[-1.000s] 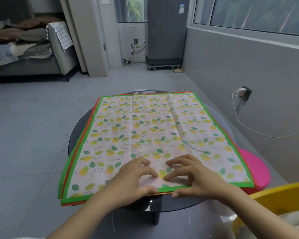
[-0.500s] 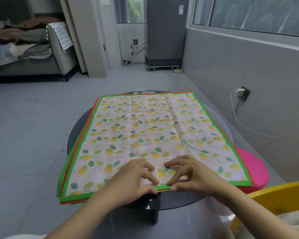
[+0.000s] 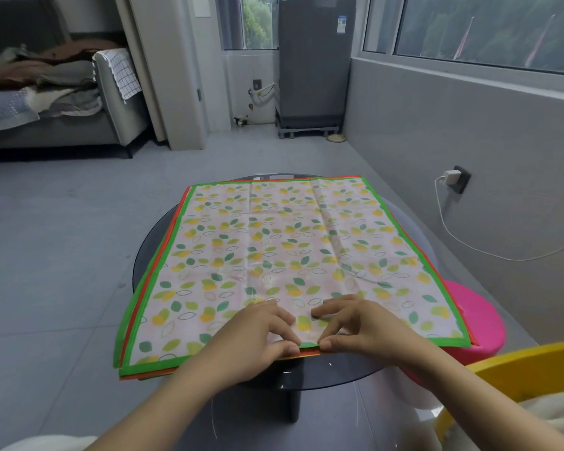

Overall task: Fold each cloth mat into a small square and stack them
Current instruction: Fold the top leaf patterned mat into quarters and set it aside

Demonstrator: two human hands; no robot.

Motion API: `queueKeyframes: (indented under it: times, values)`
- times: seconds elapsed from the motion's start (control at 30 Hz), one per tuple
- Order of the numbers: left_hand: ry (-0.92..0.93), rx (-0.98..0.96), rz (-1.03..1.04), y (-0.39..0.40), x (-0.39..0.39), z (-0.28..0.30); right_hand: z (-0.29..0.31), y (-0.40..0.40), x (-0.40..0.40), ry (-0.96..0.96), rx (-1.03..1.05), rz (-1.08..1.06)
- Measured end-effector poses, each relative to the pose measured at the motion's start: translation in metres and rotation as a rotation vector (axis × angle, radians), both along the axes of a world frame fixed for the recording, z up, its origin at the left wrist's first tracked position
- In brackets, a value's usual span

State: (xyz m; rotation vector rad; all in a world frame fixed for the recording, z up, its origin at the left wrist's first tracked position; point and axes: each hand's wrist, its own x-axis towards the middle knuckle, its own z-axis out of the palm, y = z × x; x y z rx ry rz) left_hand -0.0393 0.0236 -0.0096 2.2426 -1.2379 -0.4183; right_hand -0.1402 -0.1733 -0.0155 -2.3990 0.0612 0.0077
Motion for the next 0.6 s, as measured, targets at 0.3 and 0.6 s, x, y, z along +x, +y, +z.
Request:
queueKeyframes:
  times: [0.3,0.6]
  values:
    - [-0.133,0.081,0.144,-0.005,-0.001,0.027,0.015,0.02,-0.004,-0.176,-0.359,-0.235]
    - [-0.417,0.036,0.237,-0.006,-0.009,0.096,0.071,0.022,-0.009,-0.532,-0.579,-0.299]
